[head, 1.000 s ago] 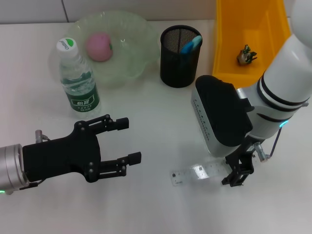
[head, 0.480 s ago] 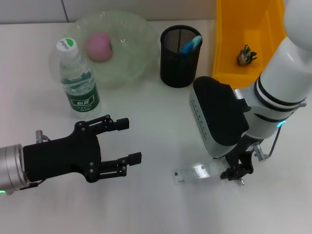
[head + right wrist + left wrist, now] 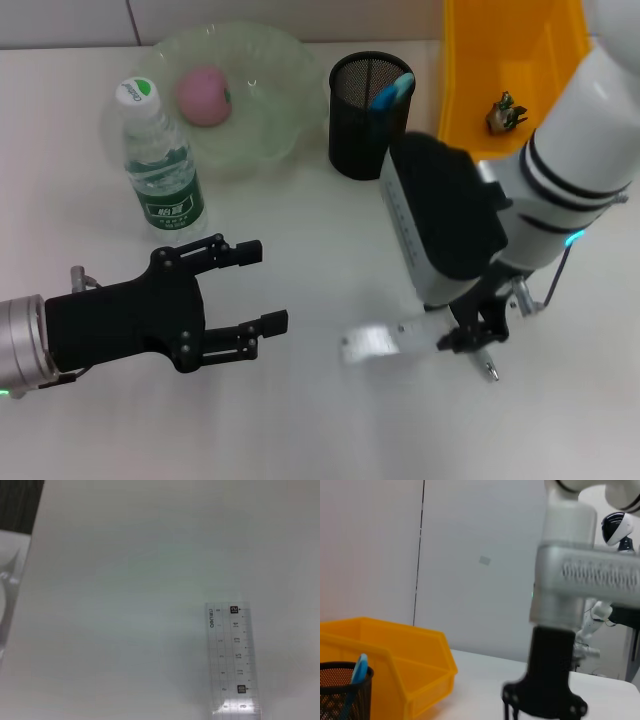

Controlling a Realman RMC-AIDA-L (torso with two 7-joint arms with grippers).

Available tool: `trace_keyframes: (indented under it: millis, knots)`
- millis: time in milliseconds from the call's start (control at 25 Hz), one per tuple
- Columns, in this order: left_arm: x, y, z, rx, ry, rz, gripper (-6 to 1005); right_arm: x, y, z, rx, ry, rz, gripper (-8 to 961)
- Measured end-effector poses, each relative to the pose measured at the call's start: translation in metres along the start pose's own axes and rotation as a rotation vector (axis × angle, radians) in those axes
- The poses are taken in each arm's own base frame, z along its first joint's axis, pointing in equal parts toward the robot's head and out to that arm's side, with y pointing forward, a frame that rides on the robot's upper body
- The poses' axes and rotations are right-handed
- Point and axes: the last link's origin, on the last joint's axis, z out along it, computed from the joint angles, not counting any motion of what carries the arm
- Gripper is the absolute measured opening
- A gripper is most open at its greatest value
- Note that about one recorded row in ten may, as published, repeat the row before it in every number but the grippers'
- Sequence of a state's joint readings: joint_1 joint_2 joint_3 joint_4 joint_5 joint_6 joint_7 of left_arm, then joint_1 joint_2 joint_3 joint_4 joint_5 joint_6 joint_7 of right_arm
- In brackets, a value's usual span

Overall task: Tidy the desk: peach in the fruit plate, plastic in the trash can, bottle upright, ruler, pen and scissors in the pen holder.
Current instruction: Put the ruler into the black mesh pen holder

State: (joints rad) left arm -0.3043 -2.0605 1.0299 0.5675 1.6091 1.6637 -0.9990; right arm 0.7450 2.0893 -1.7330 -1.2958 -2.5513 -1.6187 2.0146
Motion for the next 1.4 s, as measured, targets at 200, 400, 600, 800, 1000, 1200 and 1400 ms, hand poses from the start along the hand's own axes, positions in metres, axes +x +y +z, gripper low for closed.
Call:
trace_keyframes:
  millis: [200,400,600,800,1000,1200,1400]
  knots:
    - [0.000,0.001,-0.001,0.001,0.003,-0.001,802,0.009,-0.024,-0.046,0.176,-0.175,0.164,383]
    - [-0.002,0.003,-0.005,0.010,0.007,0.010,802,0.033,-0.053,-0.087,0.451,-0.481,0.385,383]
    - [-0.004,0.005,-0.004,0.013,0.010,0.007,802,0.052,-0.076,-0.105,0.745,-0.958,0.489,383]
    - [-0.004,0.004,-0.004,0.014,0.008,0.007,802,0.047,-0.091,-0.078,0.831,-1.159,0.447,382]
    - [-0.004,0.004,-0.003,0.016,0.011,0.005,802,0.049,-0.101,-0.050,0.906,-1.222,0.476,382]
    - [-0.004,0.004,-0.003,0.021,0.014,-0.011,802,0.051,-0.105,-0.020,0.957,-1.210,0.510,382]
    - [-0.003,0.003,-0.005,0.032,0.022,-0.018,802,0.054,-0.099,-0.003,0.938,-1.218,0.584,382]
